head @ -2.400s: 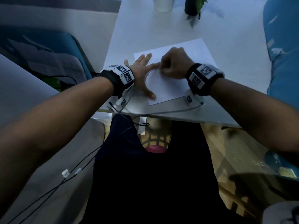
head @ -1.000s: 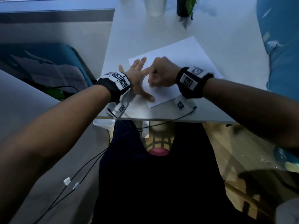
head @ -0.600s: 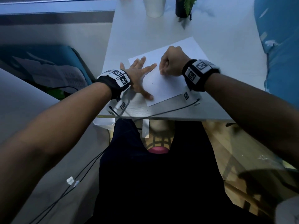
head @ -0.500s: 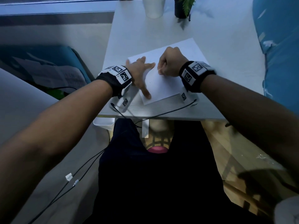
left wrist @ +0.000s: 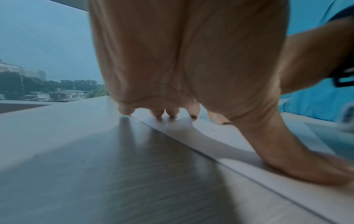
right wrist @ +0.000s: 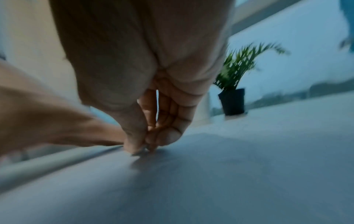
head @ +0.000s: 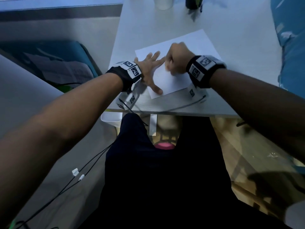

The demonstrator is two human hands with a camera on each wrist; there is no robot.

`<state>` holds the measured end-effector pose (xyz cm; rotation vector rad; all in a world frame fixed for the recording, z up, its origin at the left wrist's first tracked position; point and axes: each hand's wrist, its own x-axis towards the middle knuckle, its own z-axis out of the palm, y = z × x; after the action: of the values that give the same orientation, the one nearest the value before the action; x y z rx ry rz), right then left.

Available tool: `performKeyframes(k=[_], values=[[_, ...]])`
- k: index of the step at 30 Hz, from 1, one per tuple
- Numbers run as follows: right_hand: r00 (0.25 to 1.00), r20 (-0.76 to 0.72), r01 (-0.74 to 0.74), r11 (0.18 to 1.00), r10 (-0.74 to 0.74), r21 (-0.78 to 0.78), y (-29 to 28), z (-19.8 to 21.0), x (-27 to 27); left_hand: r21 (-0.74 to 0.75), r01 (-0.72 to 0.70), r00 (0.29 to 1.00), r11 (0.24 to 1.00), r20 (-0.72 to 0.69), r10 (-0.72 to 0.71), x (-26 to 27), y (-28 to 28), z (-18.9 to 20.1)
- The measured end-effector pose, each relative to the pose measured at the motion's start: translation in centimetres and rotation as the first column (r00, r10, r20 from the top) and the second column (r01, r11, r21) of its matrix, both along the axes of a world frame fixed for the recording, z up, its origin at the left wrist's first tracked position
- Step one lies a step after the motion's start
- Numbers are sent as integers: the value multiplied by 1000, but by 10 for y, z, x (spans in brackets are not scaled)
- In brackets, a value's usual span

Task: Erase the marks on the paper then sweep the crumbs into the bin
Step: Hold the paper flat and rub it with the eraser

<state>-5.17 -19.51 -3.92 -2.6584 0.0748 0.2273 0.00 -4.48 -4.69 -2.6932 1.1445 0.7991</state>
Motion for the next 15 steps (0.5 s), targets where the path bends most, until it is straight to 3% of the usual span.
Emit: performKeyframes(k=[2, 5, 7, 9, 13, 15], values=[[998, 70, 5, 1000, -4, -13, 1, -1, -3, -2, -4, 1000, 1000, -4, 4, 1, 0, -1], [984, -35, -175, 984, 174, -32, 26, -3, -21, 6, -31, 999, 999, -26, 31, 2, 1, 0], [996, -42, -86, 991, 83, -104, 14, 6, -12, 14, -30, 999, 999, -11, 30, 2, 0, -1], [998, 37, 55, 996, -52, -77, -7, 9, 2, 16, -27, 1000, 1000, -4, 27, 1, -3, -1], [981, -28, -196, 976, 194, -94, 25, 3, -19, 41, -30, 999, 999, -25, 31, 4, -2, 0], [994, -20, -107, 991, 106, -84, 13, 6, -12, 66, -8, 1000, 998, -20, 10, 4, -4, 0]])
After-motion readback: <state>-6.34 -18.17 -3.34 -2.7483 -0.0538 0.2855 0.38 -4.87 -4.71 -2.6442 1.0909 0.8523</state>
